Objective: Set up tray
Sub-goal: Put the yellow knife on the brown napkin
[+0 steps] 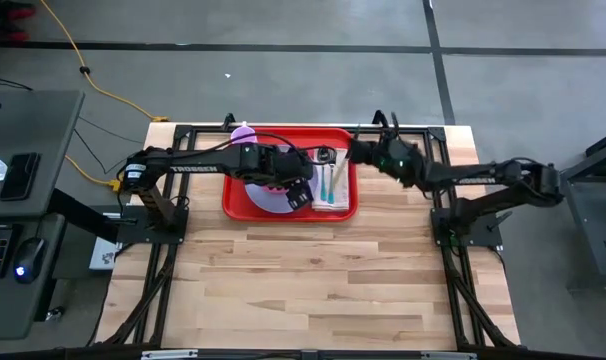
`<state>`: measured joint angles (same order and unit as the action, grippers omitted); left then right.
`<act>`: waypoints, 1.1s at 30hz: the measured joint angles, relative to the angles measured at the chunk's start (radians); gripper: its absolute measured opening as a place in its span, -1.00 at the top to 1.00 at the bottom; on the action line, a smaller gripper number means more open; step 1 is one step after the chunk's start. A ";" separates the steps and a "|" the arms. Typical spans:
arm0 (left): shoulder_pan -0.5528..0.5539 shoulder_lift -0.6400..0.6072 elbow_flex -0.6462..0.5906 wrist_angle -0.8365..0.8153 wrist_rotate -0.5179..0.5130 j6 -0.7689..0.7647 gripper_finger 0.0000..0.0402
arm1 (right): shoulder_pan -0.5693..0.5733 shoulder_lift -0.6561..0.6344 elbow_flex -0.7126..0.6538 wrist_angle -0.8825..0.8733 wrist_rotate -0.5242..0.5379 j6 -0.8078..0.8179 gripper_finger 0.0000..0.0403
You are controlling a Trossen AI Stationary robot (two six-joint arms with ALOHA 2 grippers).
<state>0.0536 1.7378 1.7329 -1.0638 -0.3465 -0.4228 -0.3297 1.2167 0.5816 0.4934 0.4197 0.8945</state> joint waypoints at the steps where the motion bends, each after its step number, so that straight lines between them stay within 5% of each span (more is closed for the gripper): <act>1: -0.001 0.000 0.000 0.001 0.000 0.000 -0.40 | -0.038 -0.002 0.000 -0.014 -0.056 0.005 1.00; 11: -0.001 0.000 0.000 0.006 -0.001 0.000 -0.40 | -0.323 0.002 0.001 -0.156 -0.572 -0.024 1.00; 33: -0.001 0.000 0.000 0.015 0.023 -0.054 -0.41 | -0.457 0.397 0.001 0.091 -0.900 -0.047 1.00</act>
<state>0.0525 1.7378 1.7329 -1.0492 -0.3237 -0.4764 -0.7868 1.6138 0.5823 0.5841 -0.4807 0.8474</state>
